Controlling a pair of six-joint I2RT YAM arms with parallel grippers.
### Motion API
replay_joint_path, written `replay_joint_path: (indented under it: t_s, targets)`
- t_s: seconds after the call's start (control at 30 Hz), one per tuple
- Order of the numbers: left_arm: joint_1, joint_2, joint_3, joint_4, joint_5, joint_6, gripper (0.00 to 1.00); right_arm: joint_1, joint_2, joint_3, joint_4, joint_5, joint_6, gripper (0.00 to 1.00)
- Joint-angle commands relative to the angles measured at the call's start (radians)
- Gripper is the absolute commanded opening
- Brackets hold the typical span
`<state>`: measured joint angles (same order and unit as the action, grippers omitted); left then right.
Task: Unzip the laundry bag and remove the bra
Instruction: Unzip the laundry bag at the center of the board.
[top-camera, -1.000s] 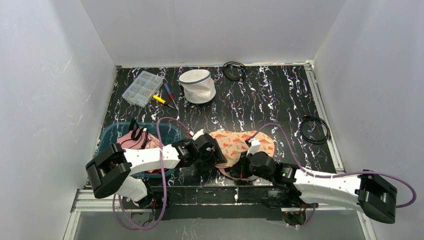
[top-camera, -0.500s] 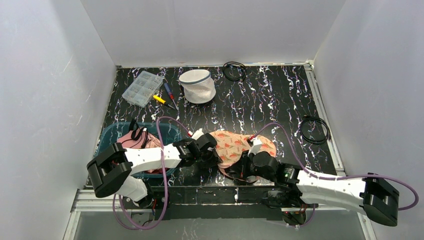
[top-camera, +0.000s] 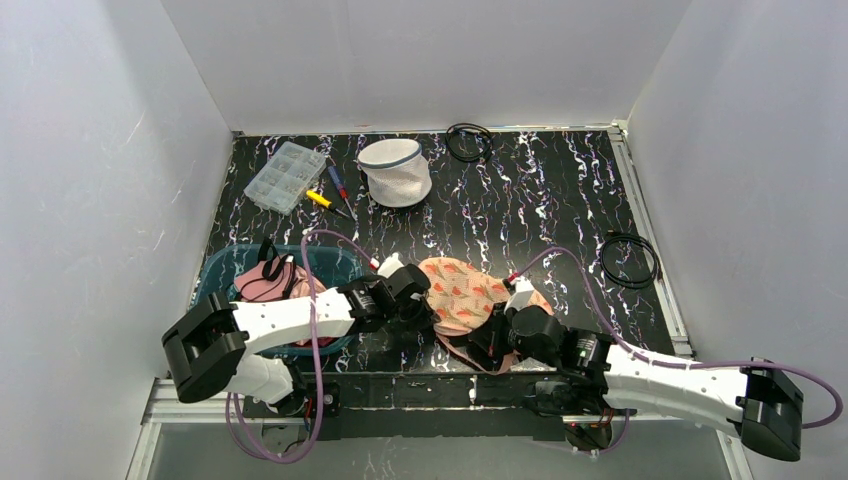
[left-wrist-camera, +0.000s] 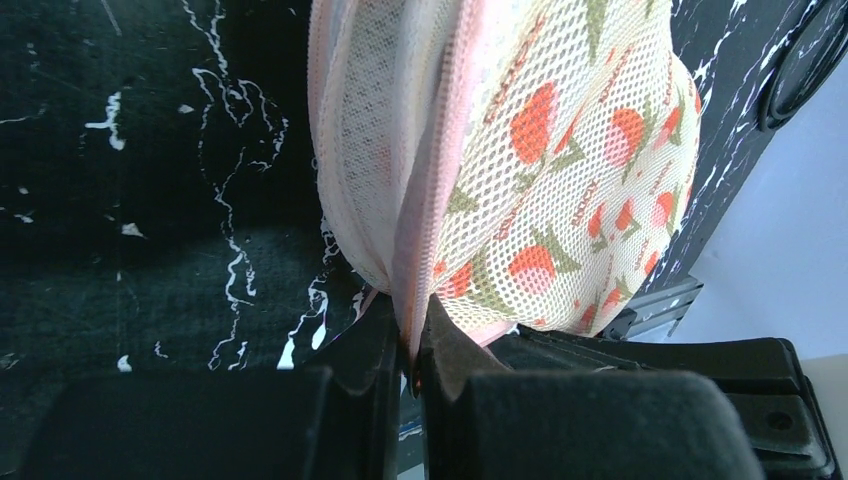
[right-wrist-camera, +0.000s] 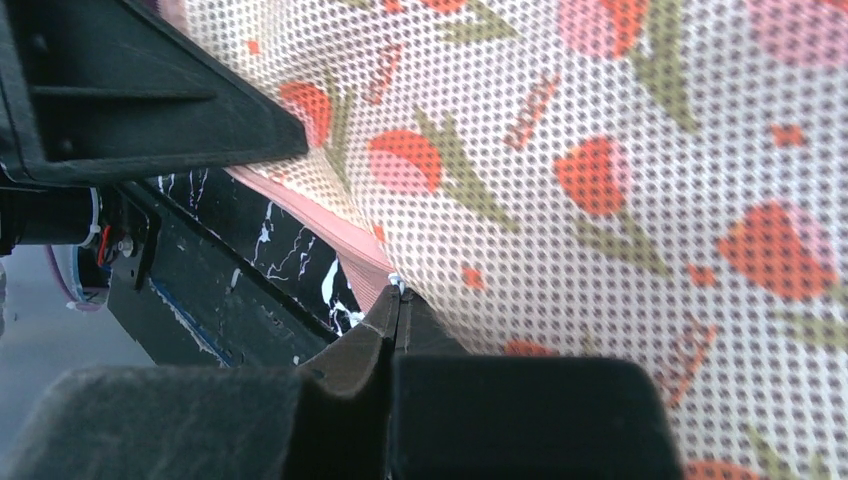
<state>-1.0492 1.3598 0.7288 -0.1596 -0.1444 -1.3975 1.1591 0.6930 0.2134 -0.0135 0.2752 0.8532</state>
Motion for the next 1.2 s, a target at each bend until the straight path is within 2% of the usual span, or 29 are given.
replay_joint_path:
  t_s: [0.0,0.33,0.63,0.73,0.83,0.9,1.0,1.17]
  targets:
    - [0.028,-0.059,0.006,-0.140,-0.113,-0.001,0.00,0.001,-0.040,0.023,-0.097,0.056,0.022,0.01]
    - [0.100,-0.129,-0.025,-0.198,-0.126,-0.014,0.00,0.002,-0.077,0.043,-0.178,0.100,0.034,0.01]
    - [0.139,-0.136,-0.008,-0.215,-0.119,0.049,0.02,0.002,-0.071,0.032,-0.187,0.125,0.049,0.01]
    - [0.139,-0.135,-0.005,-0.211,-0.104,0.069,0.18,0.002,-0.072,0.031,-0.167,0.108,0.041,0.01]
    - [0.139,-0.150,-0.010,-0.208,-0.070,0.091,0.50,0.002,-0.072,0.031,-0.128,0.078,0.020,0.01]
    - [0.140,-0.166,-0.014,-0.210,-0.034,0.107,0.67,0.002,-0.070,0.037,-0.114,0.062,0.013,0.01]
    - [0.132,-0.209,-0.025,-0.210,0.028,0.122,0.74,0.001,-0.062,0.052,-0.091,0.035,0.001,0.01]
    - [0.042,-0.257,-0.020,-0.207,0.029,0.094,0.76,0.001,-0.024,0.070,-0.019,-0.017,-0.015,0.01]
